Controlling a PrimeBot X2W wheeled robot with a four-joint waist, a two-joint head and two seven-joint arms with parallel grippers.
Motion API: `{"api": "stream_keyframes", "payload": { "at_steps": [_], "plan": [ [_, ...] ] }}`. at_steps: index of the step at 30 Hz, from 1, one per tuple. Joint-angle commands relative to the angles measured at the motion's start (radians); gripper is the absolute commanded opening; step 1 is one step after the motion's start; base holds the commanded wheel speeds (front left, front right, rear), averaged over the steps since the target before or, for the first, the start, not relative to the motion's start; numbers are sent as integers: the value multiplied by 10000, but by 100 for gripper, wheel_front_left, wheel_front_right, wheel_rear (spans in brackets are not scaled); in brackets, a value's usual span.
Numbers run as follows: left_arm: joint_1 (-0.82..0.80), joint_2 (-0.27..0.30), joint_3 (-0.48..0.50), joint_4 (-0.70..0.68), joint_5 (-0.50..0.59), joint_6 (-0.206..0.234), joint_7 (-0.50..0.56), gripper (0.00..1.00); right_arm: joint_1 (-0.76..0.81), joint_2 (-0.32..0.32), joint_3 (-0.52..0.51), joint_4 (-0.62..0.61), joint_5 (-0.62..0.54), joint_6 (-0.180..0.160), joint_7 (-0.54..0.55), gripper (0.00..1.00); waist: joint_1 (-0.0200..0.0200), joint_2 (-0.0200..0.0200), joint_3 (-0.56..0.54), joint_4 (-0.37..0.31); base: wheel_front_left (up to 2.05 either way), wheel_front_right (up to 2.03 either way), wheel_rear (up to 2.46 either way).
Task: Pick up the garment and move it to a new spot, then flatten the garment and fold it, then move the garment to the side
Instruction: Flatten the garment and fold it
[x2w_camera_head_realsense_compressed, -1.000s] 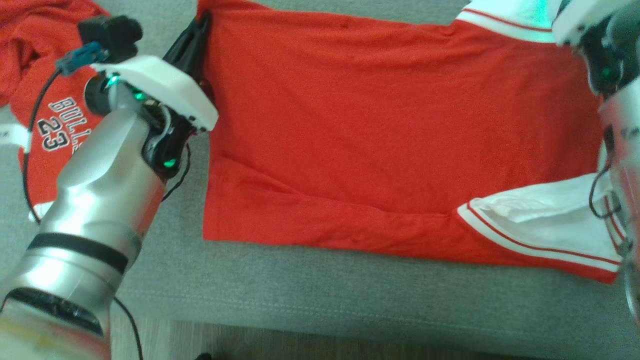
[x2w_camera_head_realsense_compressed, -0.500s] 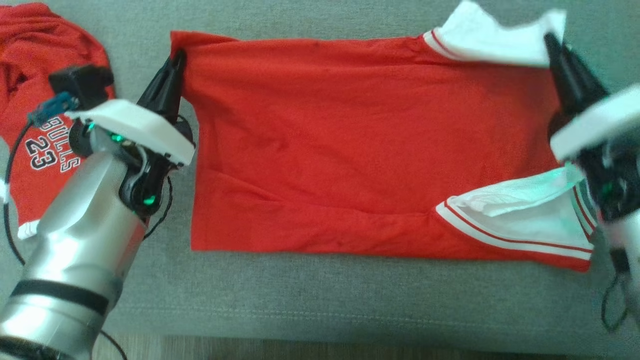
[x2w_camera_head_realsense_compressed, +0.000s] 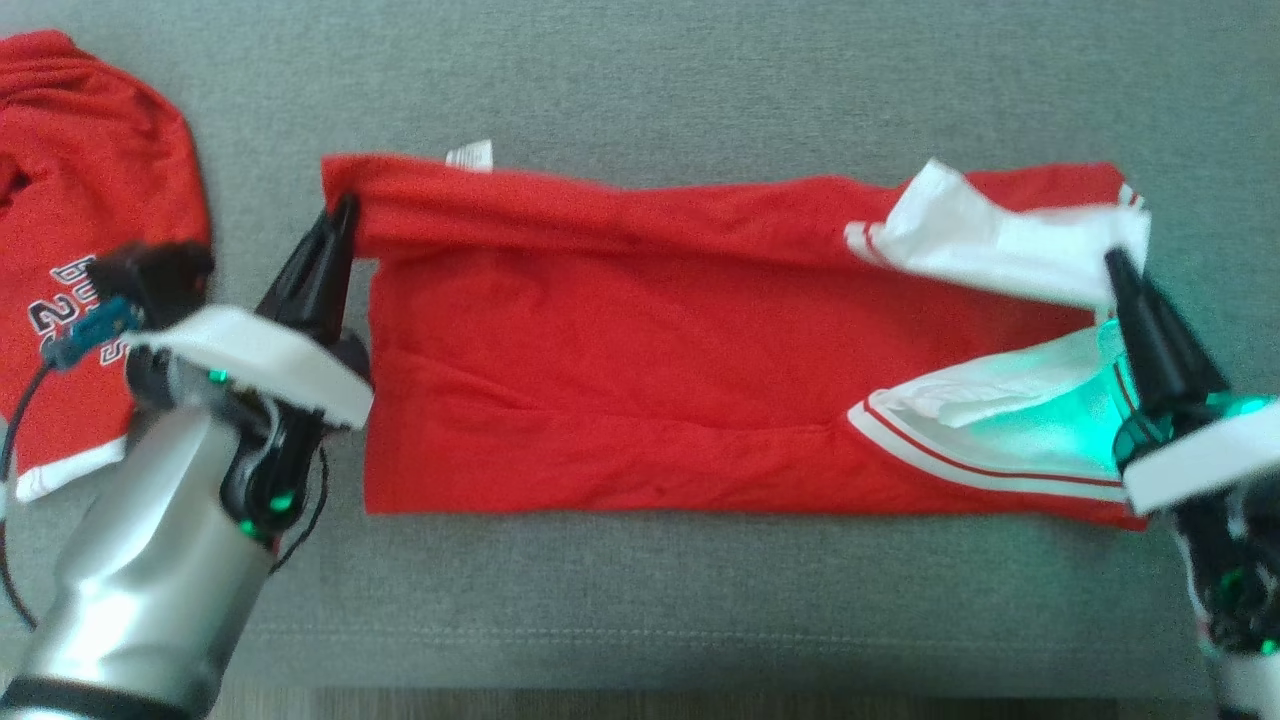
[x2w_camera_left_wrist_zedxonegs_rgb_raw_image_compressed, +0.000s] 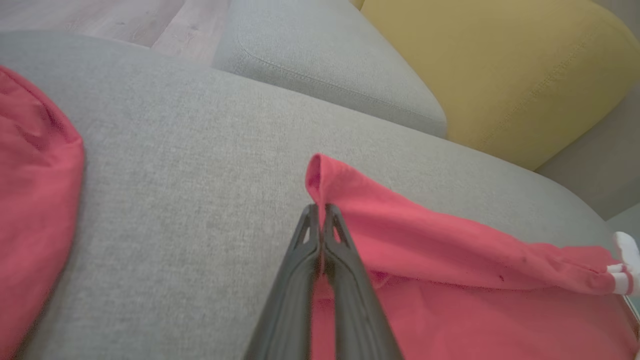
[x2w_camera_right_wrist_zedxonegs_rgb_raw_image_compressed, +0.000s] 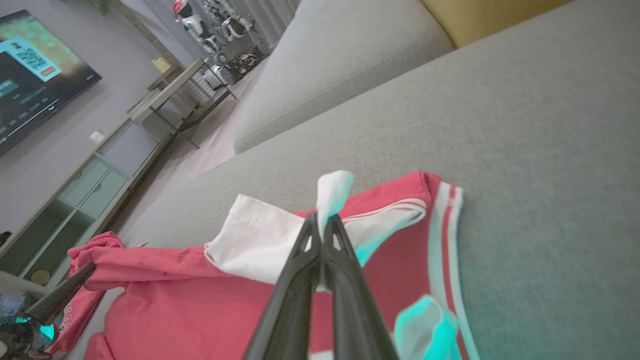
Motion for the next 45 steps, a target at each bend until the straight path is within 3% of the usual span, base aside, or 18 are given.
{"api": "stream_keyframes", "payload": {
  "at_steps": [1,9,10,11,12,15,17,20,24,30,37,45],
  "plan": [
    [-15,540,443,-326,-28,85,-122,0,172,34,-3,-506,-57,-9,84,0,0,0,-16,-39,0,0,0],
    [1215,805,517,-1108,-462,493,194,0,1222,795,-321,-1094,-1004,-9,494,0,0,0,-61,-166,0,0,0],
    [1315,811,497,-1143,-486,526,232,34,1316,860,-355,-1081,-1163,-9,528,0,0,0,-73,-161,0,0,0],
    [1402,786,498,-1174,-536,550,241,72,1407,890,-366,-1084,-1345,-9,557,23,0,0,-87,-147,0,0,0],
    [1485,767,481,-1177,-570,577,270,100,1503,918,-392,-1082,-1534,-9,565,28,0,0,-104,-133,0,0,0],
    [1753,705,387,-1145,-532,693,252,100,1925,1053,-376,-1031,-2159,-9,737,44,0,0,-230,-108,0,0,0],
    [1875,683,400,-1151,-416,830,166,100,2077,1142,-366,-1084,-2421,-9,687,100,0,0,-306,-117,0,0,0],
    [1985,671,444,-1218,-193,1015,58,100,2207,1171,-353,-1139,-2733,-9,635,100,0,0,-401,-126,0,0,0],
    [2339,642,843,-1768,741,1633,-106,100,2344,1306,-464,-1654,-3586,-9,156,100,0,0,-679,-147,0,0,0],
    [3107,322,2089,-3425,2314,2217,-118,100,2004,1746,-862,-2415,-4864,-9,-750,100,0,0,-1064,-145,0,0,0],
    [3915,130,2636,-4603,3523,2374,-120,100,1542,2096,-1049,-2328,-5821,-9,-1136,100,0,0,-1655,-98,0,0,0],
    [4557,160,2448,-4879,3804,2449,-114,100,1791,2239,-852,-2035,-6096,-9,-1177,100,0,0,-2079,-57,0,0,0]
  ]
}}
